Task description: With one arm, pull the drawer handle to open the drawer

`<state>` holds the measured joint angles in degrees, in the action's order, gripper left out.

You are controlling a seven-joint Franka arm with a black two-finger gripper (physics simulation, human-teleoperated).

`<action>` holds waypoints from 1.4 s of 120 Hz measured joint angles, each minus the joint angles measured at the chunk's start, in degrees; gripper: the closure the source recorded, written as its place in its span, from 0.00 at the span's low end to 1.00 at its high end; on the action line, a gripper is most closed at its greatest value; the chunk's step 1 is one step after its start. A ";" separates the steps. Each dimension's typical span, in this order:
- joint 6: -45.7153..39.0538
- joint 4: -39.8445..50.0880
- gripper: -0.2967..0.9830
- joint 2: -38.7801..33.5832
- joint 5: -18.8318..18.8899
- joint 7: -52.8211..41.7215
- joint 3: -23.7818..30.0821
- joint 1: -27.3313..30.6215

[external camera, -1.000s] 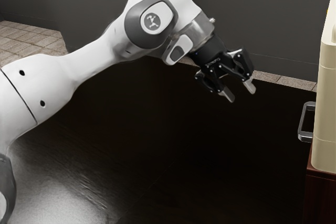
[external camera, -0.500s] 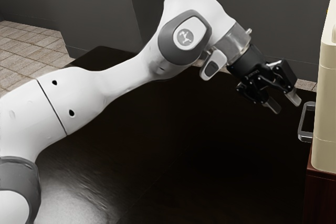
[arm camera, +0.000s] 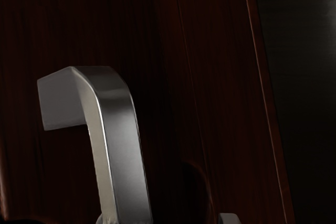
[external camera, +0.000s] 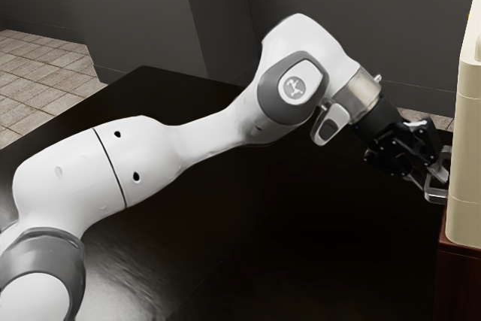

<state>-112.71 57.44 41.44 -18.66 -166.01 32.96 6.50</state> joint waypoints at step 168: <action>-1.28 21.67 0.83 -13.36 -1.01 -0.03 11.81 27.07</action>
<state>-113.99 79.11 28.08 -19.66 -166.04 44.77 33.57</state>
